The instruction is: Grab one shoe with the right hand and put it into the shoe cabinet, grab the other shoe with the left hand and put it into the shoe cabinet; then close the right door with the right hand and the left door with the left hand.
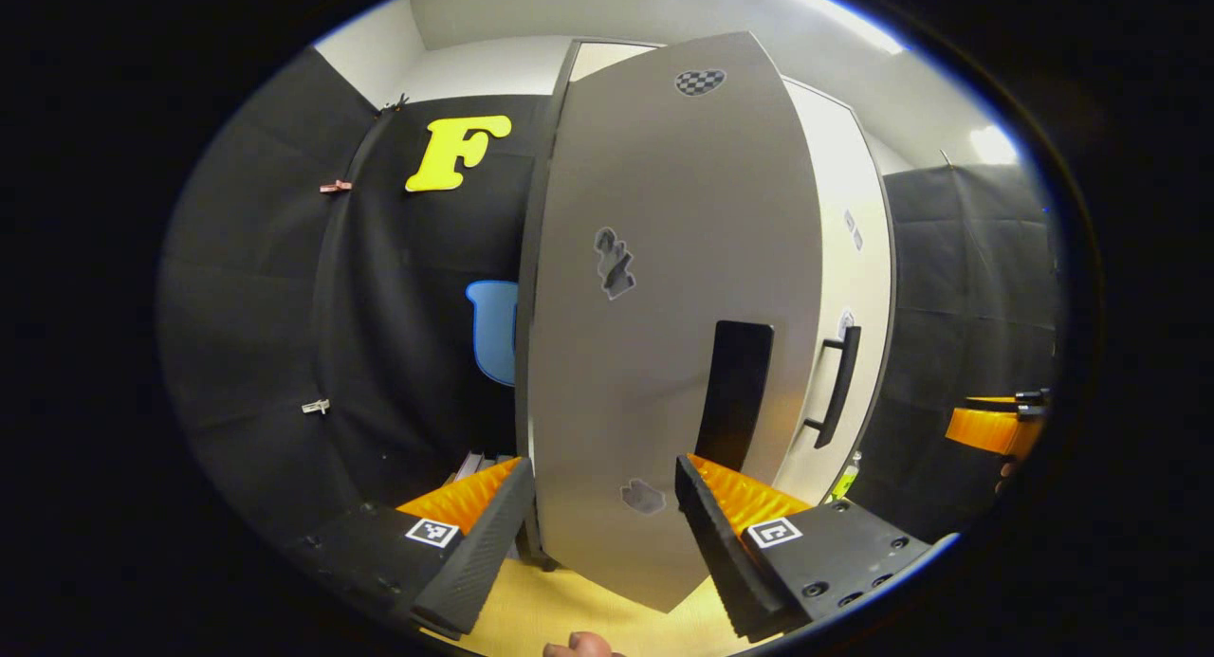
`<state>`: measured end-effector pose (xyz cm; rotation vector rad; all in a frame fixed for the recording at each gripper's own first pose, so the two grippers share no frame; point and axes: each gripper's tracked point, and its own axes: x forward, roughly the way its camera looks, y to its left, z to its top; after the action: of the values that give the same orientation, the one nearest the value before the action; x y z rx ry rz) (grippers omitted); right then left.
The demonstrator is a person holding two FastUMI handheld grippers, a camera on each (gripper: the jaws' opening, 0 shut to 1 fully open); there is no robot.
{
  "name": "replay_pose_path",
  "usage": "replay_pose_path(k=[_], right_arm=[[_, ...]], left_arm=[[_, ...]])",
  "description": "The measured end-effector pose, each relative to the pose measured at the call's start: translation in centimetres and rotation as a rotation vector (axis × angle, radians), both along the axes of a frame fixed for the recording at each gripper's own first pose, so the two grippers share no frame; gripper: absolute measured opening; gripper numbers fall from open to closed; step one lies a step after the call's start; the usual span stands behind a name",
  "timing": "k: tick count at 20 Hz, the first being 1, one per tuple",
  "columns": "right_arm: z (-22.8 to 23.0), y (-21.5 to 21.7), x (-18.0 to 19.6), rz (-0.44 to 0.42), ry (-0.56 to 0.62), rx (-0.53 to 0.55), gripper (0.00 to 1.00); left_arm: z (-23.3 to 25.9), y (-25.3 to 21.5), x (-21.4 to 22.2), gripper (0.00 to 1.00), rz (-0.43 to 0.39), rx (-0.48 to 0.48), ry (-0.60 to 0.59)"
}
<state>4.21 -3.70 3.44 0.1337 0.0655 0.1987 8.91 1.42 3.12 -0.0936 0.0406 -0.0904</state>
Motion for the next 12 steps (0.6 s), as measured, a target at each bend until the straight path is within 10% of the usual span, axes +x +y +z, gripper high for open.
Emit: replay_pose_path(k=[12], right_arm=[[1.2,0.0,-0.7,-0.044,-0.039,-0.009,0.98]], left_arm=[[0.9,-2.5,-3.6,0.95,-0.019,0.066,-0.023]])
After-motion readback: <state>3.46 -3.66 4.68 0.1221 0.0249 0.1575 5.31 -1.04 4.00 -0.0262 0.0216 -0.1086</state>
